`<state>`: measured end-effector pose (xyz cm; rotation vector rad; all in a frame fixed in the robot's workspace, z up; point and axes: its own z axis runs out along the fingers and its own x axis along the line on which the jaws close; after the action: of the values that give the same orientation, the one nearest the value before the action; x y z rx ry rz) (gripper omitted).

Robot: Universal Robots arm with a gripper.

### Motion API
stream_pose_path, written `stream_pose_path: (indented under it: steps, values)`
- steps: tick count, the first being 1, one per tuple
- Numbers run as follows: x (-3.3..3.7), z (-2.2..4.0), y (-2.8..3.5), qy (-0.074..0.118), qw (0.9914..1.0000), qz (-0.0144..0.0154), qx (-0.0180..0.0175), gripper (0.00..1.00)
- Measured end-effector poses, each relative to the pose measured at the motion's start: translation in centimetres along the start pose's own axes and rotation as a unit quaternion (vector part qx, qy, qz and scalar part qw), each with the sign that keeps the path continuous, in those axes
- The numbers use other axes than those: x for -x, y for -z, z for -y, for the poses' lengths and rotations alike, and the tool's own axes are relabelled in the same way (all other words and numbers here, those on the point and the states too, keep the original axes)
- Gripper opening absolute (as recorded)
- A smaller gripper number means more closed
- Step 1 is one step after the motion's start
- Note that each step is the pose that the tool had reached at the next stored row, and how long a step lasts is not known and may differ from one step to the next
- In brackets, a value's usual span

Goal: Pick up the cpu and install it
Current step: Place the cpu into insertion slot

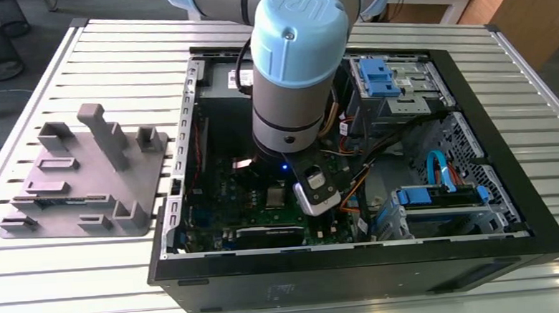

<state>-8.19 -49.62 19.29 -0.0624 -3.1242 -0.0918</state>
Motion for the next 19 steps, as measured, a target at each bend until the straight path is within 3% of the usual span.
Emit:
stream_pose_path:
  steps: [13,15,16,19]
  values:
    - [0.08,0.01,-0.1,0.0,1.0,0.0002,0.0004,0.38]
    - [0.08,0.01,-0.11,0.0,1.0,0.0002,0.0004,0.39]
    - [0.07,0.01,-0.11,0.0,1.0,0.0002,0.0004,0.45]
    - [0.07,0.0,0.14,0.0,1.0,0.0,0.0001,0.45]
